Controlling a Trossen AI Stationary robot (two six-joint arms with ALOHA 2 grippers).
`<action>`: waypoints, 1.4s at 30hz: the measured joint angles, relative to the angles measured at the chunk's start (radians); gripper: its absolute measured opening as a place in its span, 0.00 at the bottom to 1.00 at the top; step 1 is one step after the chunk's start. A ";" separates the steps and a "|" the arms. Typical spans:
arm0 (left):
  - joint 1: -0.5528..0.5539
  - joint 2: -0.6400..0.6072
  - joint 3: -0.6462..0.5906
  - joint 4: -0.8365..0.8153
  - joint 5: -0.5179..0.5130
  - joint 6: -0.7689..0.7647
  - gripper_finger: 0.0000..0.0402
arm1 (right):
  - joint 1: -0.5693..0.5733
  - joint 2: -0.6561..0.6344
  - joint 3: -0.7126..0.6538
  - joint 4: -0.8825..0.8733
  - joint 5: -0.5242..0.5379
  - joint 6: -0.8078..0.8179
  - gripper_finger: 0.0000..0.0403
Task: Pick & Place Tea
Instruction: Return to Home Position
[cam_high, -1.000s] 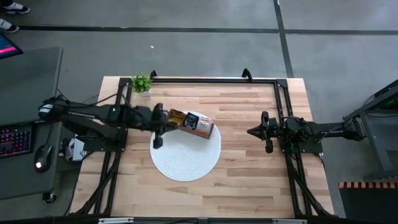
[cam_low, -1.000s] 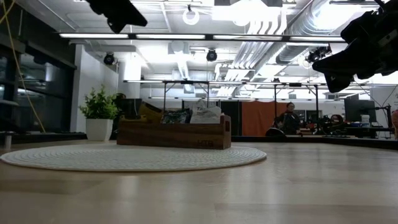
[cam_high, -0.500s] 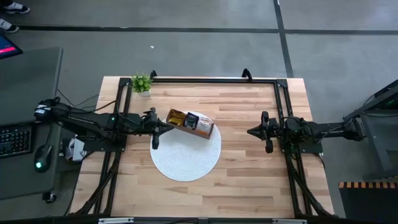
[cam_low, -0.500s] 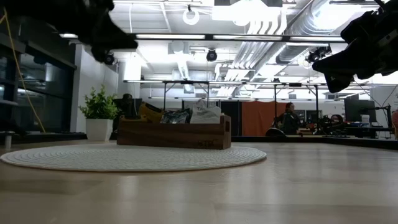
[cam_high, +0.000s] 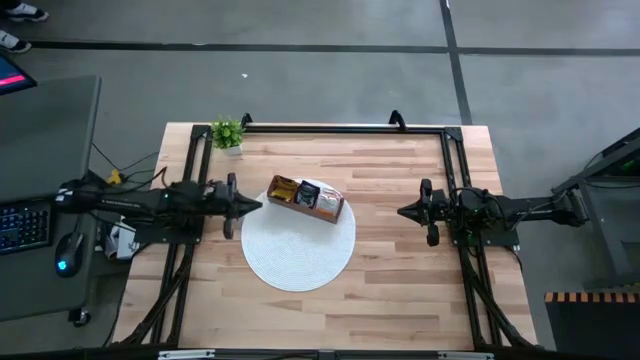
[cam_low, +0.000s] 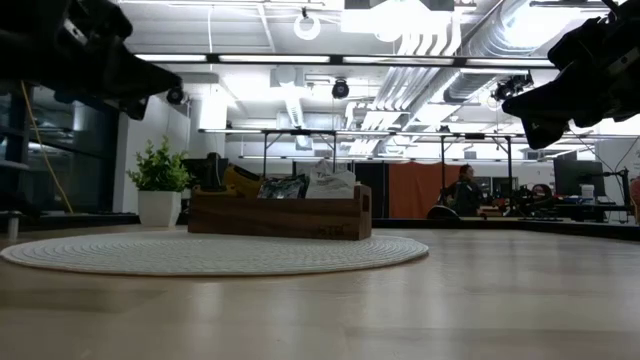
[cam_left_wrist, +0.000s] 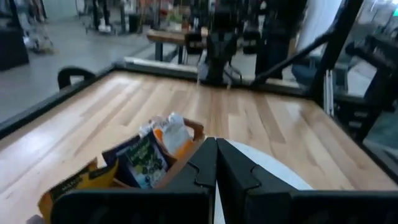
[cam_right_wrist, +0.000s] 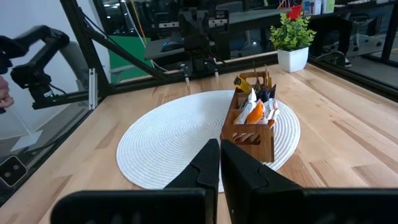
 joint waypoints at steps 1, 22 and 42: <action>0.000 -0.030 -0.015 0.003 0.000 0.001 0.00 | 0.000 0.000 0.000 0.000 0.000 0.000 0.03; 0.000 -0.384 -0.132 -0.151 0.103 0.156 0.00 | 0.000 0.000 0.000 0.000 0.000 0.000 0.03; 0.000 -0.334 -0.134 -0.163 0.125 0.227 0.00 | 0.000 0.000 0.000 0.001 0.000 0.000 0.03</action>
